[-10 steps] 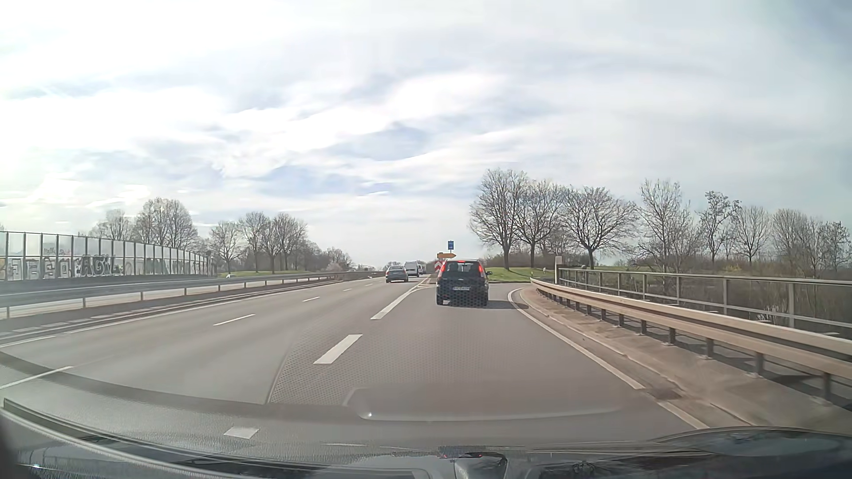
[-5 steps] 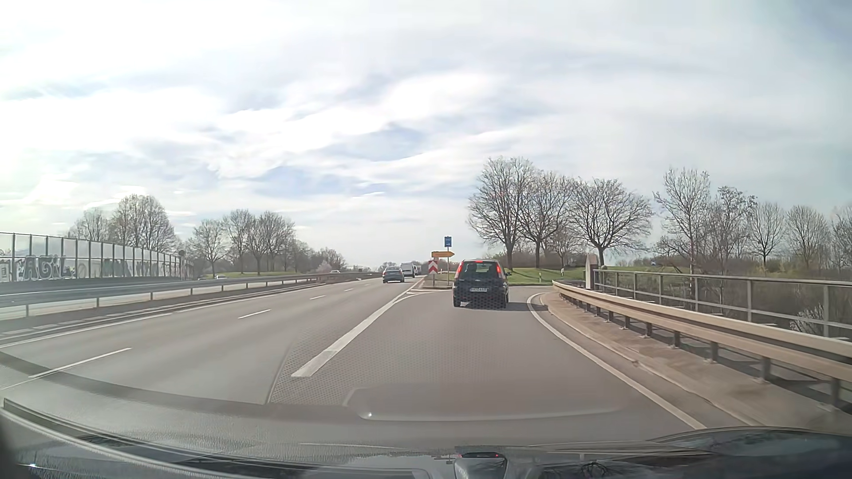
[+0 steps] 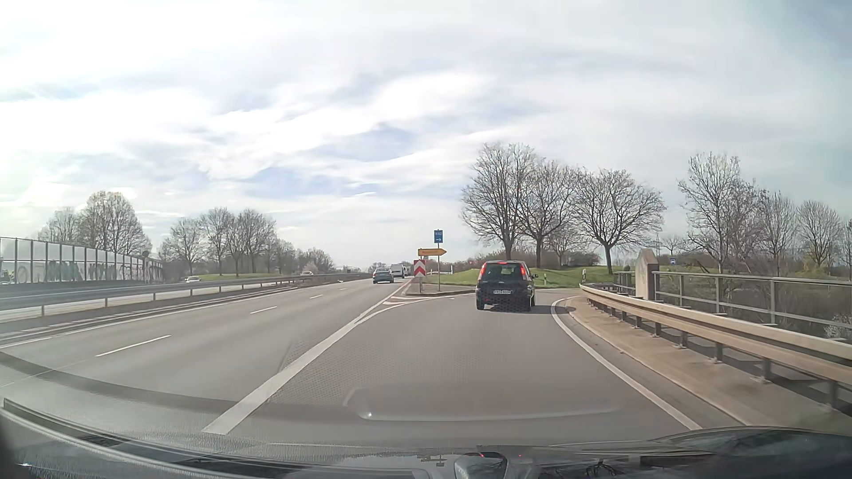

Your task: Follow the waypoints while adhering to traffic rules and regulations

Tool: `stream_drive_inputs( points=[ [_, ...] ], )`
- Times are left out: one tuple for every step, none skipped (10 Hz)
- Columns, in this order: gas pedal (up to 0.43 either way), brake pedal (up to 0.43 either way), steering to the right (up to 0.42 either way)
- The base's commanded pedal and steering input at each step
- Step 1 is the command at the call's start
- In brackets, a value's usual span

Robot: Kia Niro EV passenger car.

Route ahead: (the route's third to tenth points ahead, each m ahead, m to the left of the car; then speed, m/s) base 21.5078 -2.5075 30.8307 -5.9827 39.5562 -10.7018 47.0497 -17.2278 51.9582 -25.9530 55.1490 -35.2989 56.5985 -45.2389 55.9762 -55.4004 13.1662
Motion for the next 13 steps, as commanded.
stream_drive_inputs(
  points=[
    [0.000,0.000,0.034],
    [0.000,0.000,0.040],
    [0.000,0.000,0.046],
    [0.000,0.000,0.054],
    [0.000,0.000,0.059],
    [0.000,0.000,0.063],
    [0.000,0.000,0.064],
    [0.008,0.000,0.065],
    [0.028,0.000,0.065],
    [0.039,0.000,0.067],
    [0.039,0.000,0.072],
    [0.039,0.000,0.078],
    [0.039,0.000,0.081]
  ],
)
